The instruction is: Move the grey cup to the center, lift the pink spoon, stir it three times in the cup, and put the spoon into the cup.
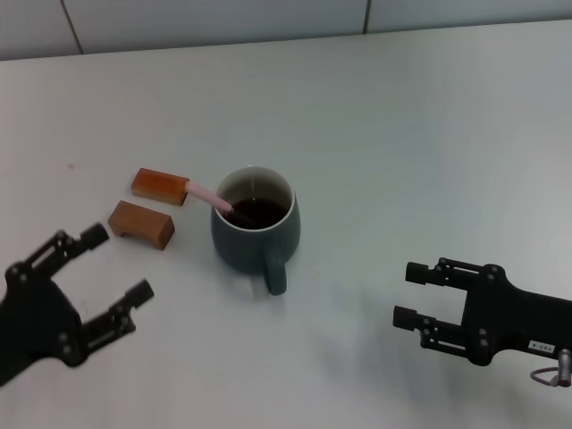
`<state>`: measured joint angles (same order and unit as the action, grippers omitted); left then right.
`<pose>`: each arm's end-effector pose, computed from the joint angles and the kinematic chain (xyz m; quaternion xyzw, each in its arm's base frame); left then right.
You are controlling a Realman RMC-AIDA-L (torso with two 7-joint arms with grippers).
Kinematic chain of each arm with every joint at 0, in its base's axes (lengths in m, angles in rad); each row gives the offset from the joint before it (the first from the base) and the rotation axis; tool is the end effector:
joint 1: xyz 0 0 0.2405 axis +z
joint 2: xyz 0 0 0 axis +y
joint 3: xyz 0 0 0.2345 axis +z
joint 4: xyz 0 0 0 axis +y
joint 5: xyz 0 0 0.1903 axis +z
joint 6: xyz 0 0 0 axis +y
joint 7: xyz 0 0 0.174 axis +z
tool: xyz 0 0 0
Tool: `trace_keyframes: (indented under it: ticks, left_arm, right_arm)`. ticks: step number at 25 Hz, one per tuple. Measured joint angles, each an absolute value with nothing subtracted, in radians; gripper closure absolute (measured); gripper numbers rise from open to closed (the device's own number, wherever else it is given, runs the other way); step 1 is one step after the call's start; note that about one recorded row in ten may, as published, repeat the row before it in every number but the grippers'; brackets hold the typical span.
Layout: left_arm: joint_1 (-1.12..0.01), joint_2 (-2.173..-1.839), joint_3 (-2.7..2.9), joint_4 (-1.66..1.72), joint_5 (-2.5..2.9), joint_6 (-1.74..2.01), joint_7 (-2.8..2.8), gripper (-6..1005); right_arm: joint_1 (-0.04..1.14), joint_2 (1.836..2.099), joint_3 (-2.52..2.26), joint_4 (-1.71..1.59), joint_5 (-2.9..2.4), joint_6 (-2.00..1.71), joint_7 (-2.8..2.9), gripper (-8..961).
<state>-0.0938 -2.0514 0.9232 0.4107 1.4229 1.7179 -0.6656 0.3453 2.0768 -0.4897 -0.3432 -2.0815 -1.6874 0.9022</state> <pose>-0.2774 0.2006 -0.0058 -0.8758 -0.1200 -0.3650 0.2923 0.2654 0.2257 -0.0438 -0.9188 0.1965 0.3132 0.1382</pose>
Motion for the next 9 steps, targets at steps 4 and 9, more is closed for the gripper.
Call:
trace_keyframes:
  ticks: [4, 9]
  left_arm:
    - [-0.095, -2.050, 0.922, 0.396, 1.465, 1.706, -0.664, 189]
    - [-0.097, -2.053, 0.919, 0.392, 1.509, 1.691, -0.660, 178]
  right_arm:
    - [0.346, 2.077, -0.487, -0.344, -2.081, -1.684, 0.901, 301]
    - [0.347, 2.077, -0.486, -0.344, -2.081, -1.684, 0.900, 301]
